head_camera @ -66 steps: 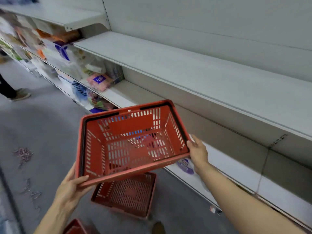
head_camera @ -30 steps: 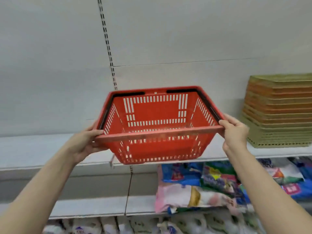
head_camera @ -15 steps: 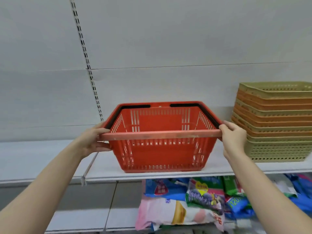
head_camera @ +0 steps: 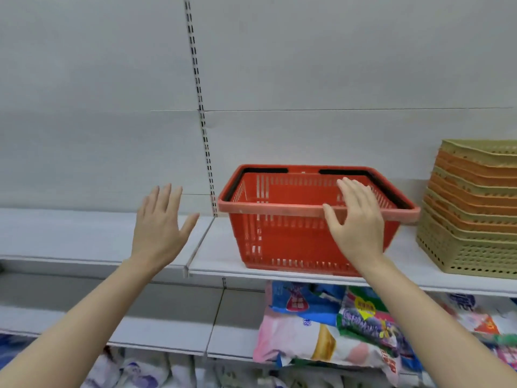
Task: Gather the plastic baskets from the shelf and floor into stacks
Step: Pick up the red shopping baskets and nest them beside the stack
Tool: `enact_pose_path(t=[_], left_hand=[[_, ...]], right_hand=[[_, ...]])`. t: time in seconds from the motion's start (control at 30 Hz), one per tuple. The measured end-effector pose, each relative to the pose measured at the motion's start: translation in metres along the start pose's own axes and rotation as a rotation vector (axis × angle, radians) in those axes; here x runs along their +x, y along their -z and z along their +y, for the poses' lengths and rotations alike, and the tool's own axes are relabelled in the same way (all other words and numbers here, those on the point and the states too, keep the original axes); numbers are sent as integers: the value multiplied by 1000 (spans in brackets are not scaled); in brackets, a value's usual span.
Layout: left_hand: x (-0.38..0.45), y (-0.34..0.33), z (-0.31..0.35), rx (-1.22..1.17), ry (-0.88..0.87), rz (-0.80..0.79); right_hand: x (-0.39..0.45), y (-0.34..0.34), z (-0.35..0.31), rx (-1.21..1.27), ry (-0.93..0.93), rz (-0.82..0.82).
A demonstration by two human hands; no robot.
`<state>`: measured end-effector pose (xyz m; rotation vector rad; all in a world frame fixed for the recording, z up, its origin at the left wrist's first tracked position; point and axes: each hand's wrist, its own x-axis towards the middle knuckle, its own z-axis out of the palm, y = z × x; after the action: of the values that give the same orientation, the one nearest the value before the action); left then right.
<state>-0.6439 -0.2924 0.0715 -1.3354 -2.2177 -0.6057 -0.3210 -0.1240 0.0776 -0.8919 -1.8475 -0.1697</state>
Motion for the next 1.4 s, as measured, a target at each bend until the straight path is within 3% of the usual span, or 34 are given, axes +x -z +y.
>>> enact_pose_path(t=[0.1, 0.4, 0.73, 0.97, 1.2, 1.4], left_hand=[[-30, 24, -37, 94, -12, 75], [-165, 55, -179, 329, 196, -44], [-353, 24, -338, 473, 703, -284], [-462, -52, -399, 457, 1065, -432], [-572, -170, -426, 365, 1260, -598], [-639, -297, -453, 138, 1498, -542]], right_hand=[[-18, -24, -64, 98, 127, -46], [-122, -113, -240, 377, 263, -292], [-274, -214, -382, 562, 399, -650], [-357, -309, -423, 610, 488, -826], [-477, -400, -434, 549, 559, -965], [-584, -483, -423, 489, 600, -990]])
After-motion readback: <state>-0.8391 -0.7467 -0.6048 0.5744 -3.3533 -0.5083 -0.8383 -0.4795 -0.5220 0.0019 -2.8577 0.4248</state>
